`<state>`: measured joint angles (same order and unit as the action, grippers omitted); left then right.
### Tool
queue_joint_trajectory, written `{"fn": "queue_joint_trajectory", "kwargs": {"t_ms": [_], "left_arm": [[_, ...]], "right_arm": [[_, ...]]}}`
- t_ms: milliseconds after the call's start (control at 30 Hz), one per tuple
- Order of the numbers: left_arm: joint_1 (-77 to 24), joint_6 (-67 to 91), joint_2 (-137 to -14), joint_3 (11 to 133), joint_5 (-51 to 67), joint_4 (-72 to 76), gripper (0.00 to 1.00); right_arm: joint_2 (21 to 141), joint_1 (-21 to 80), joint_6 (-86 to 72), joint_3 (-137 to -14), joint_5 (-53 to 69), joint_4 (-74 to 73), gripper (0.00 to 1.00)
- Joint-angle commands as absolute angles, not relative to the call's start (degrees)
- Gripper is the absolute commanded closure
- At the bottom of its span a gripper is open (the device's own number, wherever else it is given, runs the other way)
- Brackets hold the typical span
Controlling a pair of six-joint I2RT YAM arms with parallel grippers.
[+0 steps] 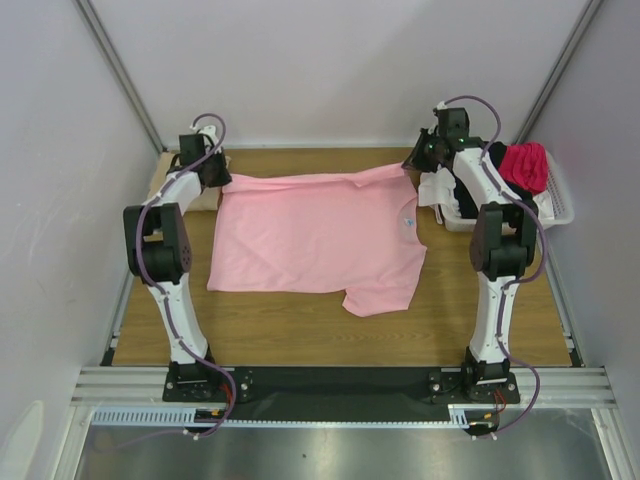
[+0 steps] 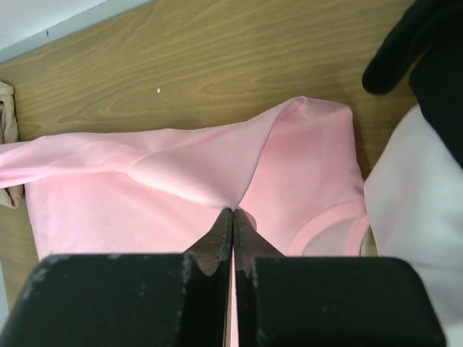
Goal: Fold and stack the t-shirts
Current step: Flatten the tshirt out
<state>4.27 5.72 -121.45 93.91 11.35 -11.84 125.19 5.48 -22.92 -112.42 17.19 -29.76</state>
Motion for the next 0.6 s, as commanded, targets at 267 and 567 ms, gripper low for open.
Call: {"fn": "queue_joint_trajectory", "kwargs": {"t_ms": [267,567], "left_arm": [[5.8,4.3,-118.38,96.31,12.83,-11.52,1.0],[5.71,10.02,-127.17,108.63,13.62,-7.04,0.87]], "right_arm": [[120.76,4.57,-25.05,-111.52,18.45,-25.58,1.0],[131.82,4.13,-26.1,-123.65,21.09,-24.09,1.0]]}}
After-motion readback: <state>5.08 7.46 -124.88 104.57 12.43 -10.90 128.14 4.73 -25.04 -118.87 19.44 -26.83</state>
